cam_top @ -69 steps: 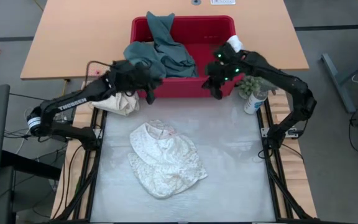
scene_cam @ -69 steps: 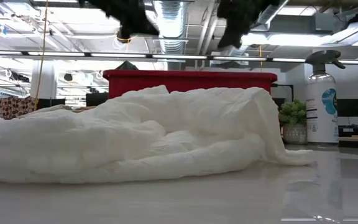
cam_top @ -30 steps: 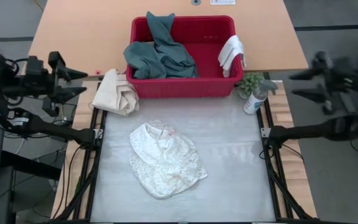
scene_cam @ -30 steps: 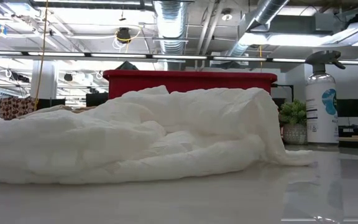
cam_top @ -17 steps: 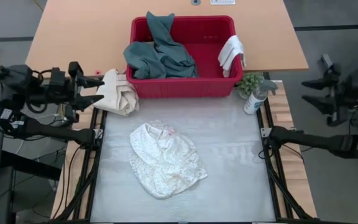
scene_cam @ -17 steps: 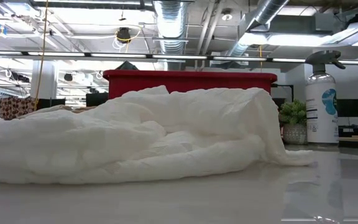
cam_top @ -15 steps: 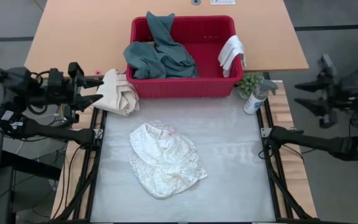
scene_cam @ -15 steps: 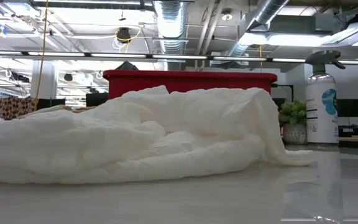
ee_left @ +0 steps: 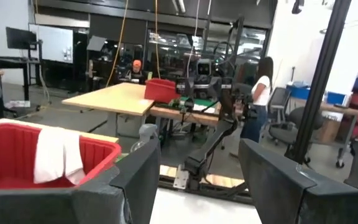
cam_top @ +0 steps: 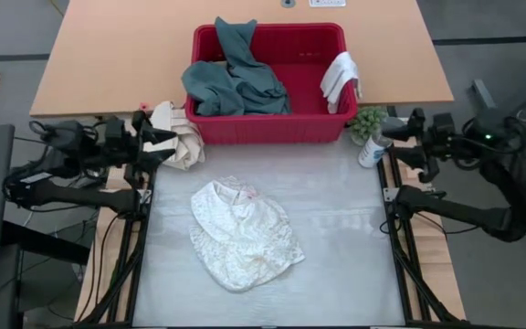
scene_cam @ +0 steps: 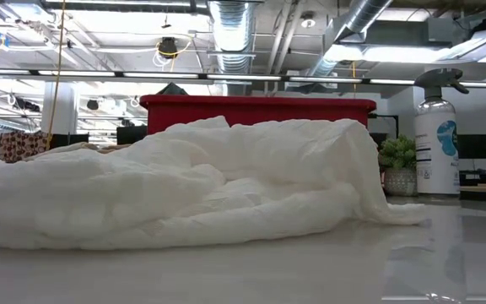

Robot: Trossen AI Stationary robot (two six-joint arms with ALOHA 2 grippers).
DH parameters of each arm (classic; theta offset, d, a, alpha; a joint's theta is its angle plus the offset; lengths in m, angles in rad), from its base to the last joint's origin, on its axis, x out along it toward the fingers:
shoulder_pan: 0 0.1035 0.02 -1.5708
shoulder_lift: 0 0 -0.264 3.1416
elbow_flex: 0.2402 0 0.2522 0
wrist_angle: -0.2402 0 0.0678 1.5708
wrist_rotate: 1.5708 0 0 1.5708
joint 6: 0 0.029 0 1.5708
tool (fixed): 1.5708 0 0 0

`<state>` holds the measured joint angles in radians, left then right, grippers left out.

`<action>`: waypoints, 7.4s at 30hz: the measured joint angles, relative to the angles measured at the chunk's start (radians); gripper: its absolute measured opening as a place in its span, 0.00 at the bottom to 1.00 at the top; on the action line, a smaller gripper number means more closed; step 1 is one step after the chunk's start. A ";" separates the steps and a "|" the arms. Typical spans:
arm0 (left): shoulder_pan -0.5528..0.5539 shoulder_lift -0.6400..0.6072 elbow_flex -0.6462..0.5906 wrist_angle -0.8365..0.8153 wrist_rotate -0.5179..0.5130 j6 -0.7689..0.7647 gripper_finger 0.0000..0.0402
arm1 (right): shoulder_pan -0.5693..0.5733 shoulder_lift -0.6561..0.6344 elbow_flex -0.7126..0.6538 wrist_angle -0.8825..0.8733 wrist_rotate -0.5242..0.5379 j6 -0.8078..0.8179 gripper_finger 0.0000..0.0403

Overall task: Fold Laundry from Bin
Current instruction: Fold the white shirt

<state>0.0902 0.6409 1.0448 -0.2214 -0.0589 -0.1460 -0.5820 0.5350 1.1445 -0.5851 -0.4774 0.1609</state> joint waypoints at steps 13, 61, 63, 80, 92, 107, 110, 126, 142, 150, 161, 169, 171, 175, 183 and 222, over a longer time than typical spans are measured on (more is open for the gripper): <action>0.000 0.000 -0.076 0.056 -0.006 -0.015 0.52 | 0.000 0.008 -0.089 0.155 -0.027 0.052 0.59; 0.000 0.281 -0.084 -0.087 0.035 -0.084 0.52 | 0.222 0.558 -0.318 0.547 -0.098 0.171 0.59; 0.000 0.280 -0.084 -0.131 0.034 -0.086 0.52 | 0.222 0.597 -0.318 0.557 -0.085 0.171 0.59; 0.005 0.310 -0.083 -0.405 -0.010 -0.165 0.53 | 0.308 0.908 -0.318 0.573 0.116 0.077 0.60; 0.004 0.412 -0.083 -0.445 0.133 -0.155 0.67 | 0.370 1.044 -0.311 0.626 0.113 0.074 0.61; -0.009 0.598 -0.083 -0.448 0.203 -0.026 0.69 | 0.417 1.057 -0.311 0.656 0.115 -0.052 0.86; -0.007 0.632 -0.083 -0.446 0.203 0.069 0.69 | 0.448 1.057 -0.311 0.705 0.160 0.006 0.87; 0.149 0.662 -0.188 -0.432 0.291 0.309 0.68 | 0.530 1.066 -0.311 0.749 0.415 0.101 0.86; 0.157 0.558 -0.399 -0.281 0.182 0.265 0.68 | 0.562 1.330 -0.167 0.690 0.397 0.117 0.83; 0.162 0.478 -0.400 -0.255 -0.025 0.297 0.68 | 0.570 1.351 -0.131 0.625 0.385 0.130 0.81; 0.312 0.470 -0.528 -0.093 0.129 0.329 0.68 | 0.569 1.349 -0.131 0.622 0.393 0.130 0.81; 0.382 0.492 -0.544 -0.061 0.310 0.337 0.63 | 0.569 1.349 -0.132 0.622 0.388 0.130 0.80; 0.384 0.522 -0.544 -0.064 0.308 0.339 0.59 | 0.569 1.349 -0.132 0.622 0.385 0.130 0.80; 0.383 0.611 -0.545 -0.058 0.318 0.337 0.53 | 0.569 1.349 -0.132 0.622 0.377 0.130 0.80; 0.379 0.677 -0.466 -0.124 0.350 0.297 0.30 | 0.575 1.349 -0.123 0.602 0.373 0.168 0.68; 0.331 0.329 0.242 -0.579 -0.084 0.301 0.00 | 0.541 1.173 1.002 -0.873 1.081 -0.130 0.07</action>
<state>0.4210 0.9697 1.2864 -0.8001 -0.1424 0.1555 -0.0414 1.7076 2.1460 -1.4579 0.6039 0.0305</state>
